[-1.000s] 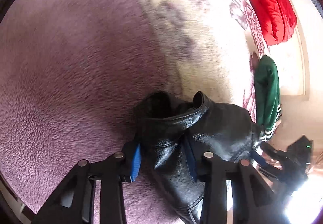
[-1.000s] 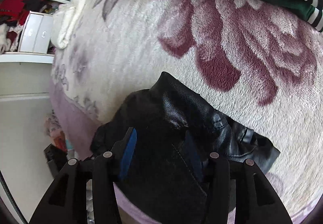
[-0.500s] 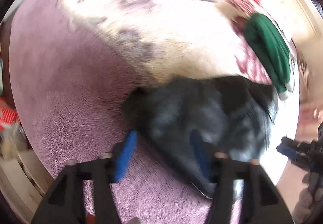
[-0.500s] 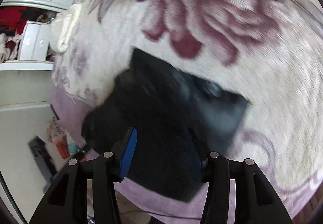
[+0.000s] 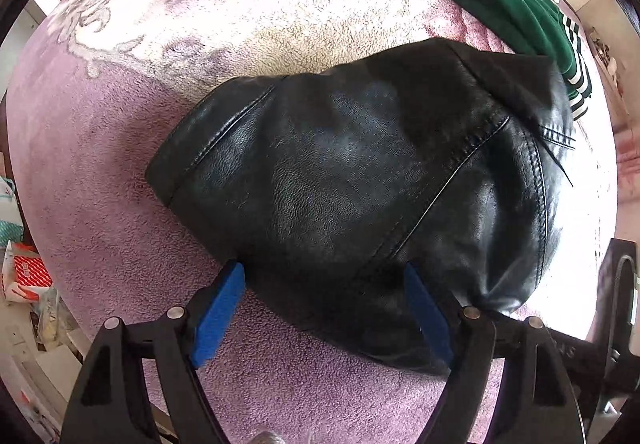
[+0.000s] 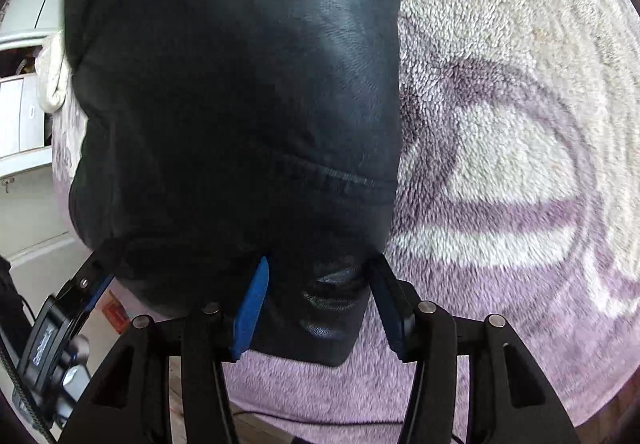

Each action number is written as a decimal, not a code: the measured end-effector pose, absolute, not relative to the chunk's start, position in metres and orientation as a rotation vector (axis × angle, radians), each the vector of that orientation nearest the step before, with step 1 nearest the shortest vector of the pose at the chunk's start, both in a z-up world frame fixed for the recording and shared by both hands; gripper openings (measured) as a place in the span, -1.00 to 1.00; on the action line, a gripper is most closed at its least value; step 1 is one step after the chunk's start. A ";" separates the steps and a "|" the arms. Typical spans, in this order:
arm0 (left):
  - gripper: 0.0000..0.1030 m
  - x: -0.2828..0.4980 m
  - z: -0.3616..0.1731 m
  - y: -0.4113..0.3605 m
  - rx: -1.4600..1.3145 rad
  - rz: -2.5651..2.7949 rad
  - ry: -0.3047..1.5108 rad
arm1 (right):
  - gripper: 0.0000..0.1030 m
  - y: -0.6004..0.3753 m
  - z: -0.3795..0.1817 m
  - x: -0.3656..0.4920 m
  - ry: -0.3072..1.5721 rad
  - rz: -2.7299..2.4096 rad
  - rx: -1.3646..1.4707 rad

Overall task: Fold large clothes
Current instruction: 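Carry the folded jacket with both tools onto the folded green garment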

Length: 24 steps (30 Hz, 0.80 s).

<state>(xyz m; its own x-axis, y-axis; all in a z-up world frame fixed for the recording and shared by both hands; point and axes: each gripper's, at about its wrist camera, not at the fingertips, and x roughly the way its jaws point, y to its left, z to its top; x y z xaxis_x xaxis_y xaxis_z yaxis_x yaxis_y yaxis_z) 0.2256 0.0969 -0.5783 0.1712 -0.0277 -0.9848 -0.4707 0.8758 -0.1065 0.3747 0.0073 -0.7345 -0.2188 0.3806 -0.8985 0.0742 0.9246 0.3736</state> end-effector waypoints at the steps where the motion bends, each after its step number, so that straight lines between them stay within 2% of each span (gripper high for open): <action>1: 0.55 0.226 -0.577 0.098 -0.427 0.330 1.374 | 0.11 0.005 -0.738 0.376 1.786 0.293 0.365; 5: 0.55 0.223 -0.572 0.104 -0.419 0.345 1.366 | 0.10 0.002 -0.726 0.376 1.795 0.342 0.368; 9: 0.55 0.209 -0.573 0.120 -0.538 0.346 1.354 | 0.15 -0.024 -0.716 0.377 1.800 0.443 0.535; 12: 0.55 0.188 -0.590 0.142 -0.751 0.303 1.337 | 0.83 -0.050 -0.728 0.382 1.746 0.507 0.669; 15: 0.55 0.174 -0.617 0.160 -0.968 0.259 1.296 | 0.87 -0.060 -0.770 0.392 1.759 0.559 0.802; 16: 0.55 0.173 -0.628 0.165 -1.039 0.232 1.274 | 0.99 -0.059 -0.782 0.396 1.750 0.601 0.867; 19: 0.55 0.176 -0.647 0.175 -1.147 0.175 1.215 | 1.00 -0.056 -0.792 0.409 1.709 0.681 0.965; 22: 0.55 0.186 -0.654 0.185 -1.210 0.160 1.152 | 1.00 -0.055 -0.789 0.421 1.591 0.786 1.117; 24: 0.55 0.194 -0.655 0.189 -1.214 0.175 1.132 | 1.00 -0.041 -0.796 0.431 1.582 0.782 1.119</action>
